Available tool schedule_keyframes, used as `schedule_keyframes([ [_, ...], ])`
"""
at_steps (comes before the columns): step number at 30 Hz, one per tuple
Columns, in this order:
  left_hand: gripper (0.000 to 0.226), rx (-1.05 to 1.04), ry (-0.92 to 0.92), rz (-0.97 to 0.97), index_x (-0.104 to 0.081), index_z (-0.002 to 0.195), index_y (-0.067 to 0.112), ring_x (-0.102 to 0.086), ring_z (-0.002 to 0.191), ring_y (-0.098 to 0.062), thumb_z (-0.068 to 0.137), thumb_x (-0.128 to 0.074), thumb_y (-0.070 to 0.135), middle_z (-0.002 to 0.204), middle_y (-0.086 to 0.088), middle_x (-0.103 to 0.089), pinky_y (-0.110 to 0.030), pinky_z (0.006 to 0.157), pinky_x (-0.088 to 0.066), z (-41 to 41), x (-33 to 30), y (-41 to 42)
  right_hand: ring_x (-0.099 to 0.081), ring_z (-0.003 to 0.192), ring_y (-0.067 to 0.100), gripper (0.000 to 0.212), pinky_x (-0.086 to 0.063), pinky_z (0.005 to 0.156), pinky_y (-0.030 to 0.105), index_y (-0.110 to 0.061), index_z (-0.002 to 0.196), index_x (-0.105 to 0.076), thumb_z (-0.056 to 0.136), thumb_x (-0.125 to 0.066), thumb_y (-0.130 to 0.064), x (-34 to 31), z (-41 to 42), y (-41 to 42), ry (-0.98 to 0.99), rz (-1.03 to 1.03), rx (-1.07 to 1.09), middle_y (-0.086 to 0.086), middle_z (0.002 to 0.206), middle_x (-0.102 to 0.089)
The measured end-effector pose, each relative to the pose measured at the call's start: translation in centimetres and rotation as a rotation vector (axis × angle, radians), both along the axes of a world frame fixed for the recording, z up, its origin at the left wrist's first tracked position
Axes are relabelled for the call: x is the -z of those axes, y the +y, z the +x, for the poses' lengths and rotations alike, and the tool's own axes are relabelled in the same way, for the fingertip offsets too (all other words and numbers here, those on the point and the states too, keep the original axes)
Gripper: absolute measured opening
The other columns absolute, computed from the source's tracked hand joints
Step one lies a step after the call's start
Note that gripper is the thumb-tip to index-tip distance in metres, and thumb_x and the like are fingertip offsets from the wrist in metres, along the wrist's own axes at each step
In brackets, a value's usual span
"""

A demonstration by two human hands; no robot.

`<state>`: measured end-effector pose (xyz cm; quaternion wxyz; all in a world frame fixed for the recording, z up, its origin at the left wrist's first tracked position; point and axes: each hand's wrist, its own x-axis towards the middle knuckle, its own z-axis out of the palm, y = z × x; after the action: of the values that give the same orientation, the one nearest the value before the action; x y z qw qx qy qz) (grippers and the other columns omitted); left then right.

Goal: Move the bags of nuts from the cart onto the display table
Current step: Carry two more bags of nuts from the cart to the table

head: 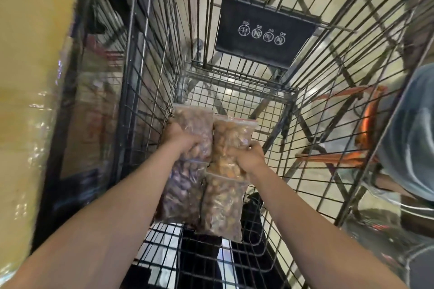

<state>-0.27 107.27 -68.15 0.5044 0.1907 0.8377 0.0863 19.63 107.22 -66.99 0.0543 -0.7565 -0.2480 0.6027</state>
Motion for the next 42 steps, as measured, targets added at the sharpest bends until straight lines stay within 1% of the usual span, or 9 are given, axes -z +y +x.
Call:
schedule_keyframes([
  [7, 0.065, -0.108, -0.113, 0.149, -0.047, 0.122, 0.024, -0.066, 0.100, -0.026, 0.072, -0.088, 0.018, 0.117, -0.001, -0.065, -0.036, 0.062, -0.056, -0.2, -2.9, -1.1, -0.074, 0.095, 0.029, 0.081, -0.065, 0.076, 0.047, -0.016, 0.126, -0.045, 0.063, -0.097, -0.014, -2.7, 1.1, -0.4, 0.124, 0.065, 0.156, 0.010, 0.113, -0.069],
  [11, 0.083, -0.250, -0.290, 0.244, -0.055, 0.123, 0.024, -0.070, 0.092, -0.017, 0.053, -0.099, 0.034, 0.108, 0.005, -0.072, -0.042, 0.074, -0.061, -0.8, -7.7, -1.8, -0.078, 0.093, 0.033, 0.110, -0.061, 0.083, 0.062, -0.012, 0.135, -0.046, 0.044, -0.104, -0.028, -6.7, 2.4, -0.3, 0.250, 0.097, 0.196, 0.014, 0.112, -0.077],
  [14, 0.092, -0.307, -0.415, 0.307, -0.066, 0.118, 0.018, -0.075, 0.087, -0.023, 0.035, -0.101, 0.034, 0.100, -0.002, -0.078, -0.042, 0.073, -0.061, -0.7, -11.8, -2.8, -0.079, 0.091, 0.032, 0.083, -0.063, 0.082, 0.056, -0.007, 0.129, -0.052, 0.061, -0.098, -0.012, -11.2, 3.6, 0.0, 0.337, 0.149, 0.143, 0.012, 0.103, -0.080],
  [16, 0.076, -0.317, -0.507, 0.332, -0.068, 0.115, 0.012, -0.076, 0.084, -0.024, 0.046, -0.095, 0.024, 0.097, -0.007, -0.079, -0.036, 0.065, -0.061, -0.5, -14.8, -3.9, -0.078, 0.094, 0.032, 0.060, -0.065, 0.075, 0.047, -0.007, 0.124, -0.059, 0.073, -0.089, -0.003, -14.4, 4.7, 0.1, 0.399, 0.152, 0.057, 0.011, 0.105, -0.080],
  [20, 0.059, -0.388, -0.666, 0.389, -0.064, 0.115, 0.011, -0.076, 0.088, -0.028, 0.060, -0.084, 0.005, 0.100, -0.011, -0.079, -0.046, 0.077, -0.063, 0.4, -20.8, -7.2, -0.077, 0.099, 0.036, 0.058, -0.060, 0.088, 0.058, -0.009, 0.124, -0.059, 0.073, -0.087, -0.004, -20.4, 7.0, -0.2, 0.465, 0.169, -0.094, 0.013, 0.108, -0.079],
  [26, 0.064, -0.583, -0.715, 0.539, -0.059, 0.130, 0.006, -0.074, 0.089, -0.030, 0.071, -0.082, 0.016, 0.117, -0.020, -0.072, -0.044, 0.067, -0.063, 3.4, -26.9, -12.7, -0.078, 0.093, 0.029, 0.056, -0.065, 0.071, 0.042, -0.014, 0.122, -0.059, 0.073, -0.084, -0.004, -27.0, 9.3, -2.1, 0.546, 0.239, -0.191, 0.007, 0.102, -0.081],
  [32, 0.037, -0.666, -0.634, 0.752, -0.067, 0.113, 0.007, -0.076, 0.085, -0.027, 0.078, -0.076, 0.012, 0.102, -0.014, -0.076, -0.040, 0.068, -0.063, 7.4, -32.8, -18.7, -0.077, 0.097, 0.031, 0.055, -0.061, 0.087, 0.052, -0.005, 0.121, -0.062, 0.071, -0.084, -0.005, -31.7, 9.5, -4.7, 0.591, 0.272, -0.358, 0.010, 0.105, -0.080],
  [38, 0.048, -0.796, -0.502, 0.926, -0.066, 0.122, 0.000, -0.072, 0.097, -0.034, 0.079, -0.082, 0.013, 0.114, -0.022, -0.072, -0.044, 0.080, -0.060, 9.5, -36.2, -27.1, -0.079, 0.089, 0.023, 0.047, -0.064, 0.074, 0.039, -0.012, 0.115, -0.064, 0.074, -0.085, -0.003, -34.5, 7.5, -7.8, 0.649, 0.287, -0.638, 0.005, 0.102, -0.081],
  [42, 0.046, -0.917, -0.377, 0.946, -0.067, 0.120, 0.005, -0.074, 0.097, -0.033, 0.076, -0.079, 0.012, 0.111, -0.018, -0.075, -0.041, 0.077, -0.062, 11.0, -38.0, -33.4, -0.078, 0.094, 0.029, 0.074, -0.062, 0.086, 0.047, -0.005, 0.116, -0.065, 0.053, -0.097, -0.027, -35.4, 4.9, -11.3, 0.649, 0.287, -0.824, 0.014, 0.106, -0.079],
])
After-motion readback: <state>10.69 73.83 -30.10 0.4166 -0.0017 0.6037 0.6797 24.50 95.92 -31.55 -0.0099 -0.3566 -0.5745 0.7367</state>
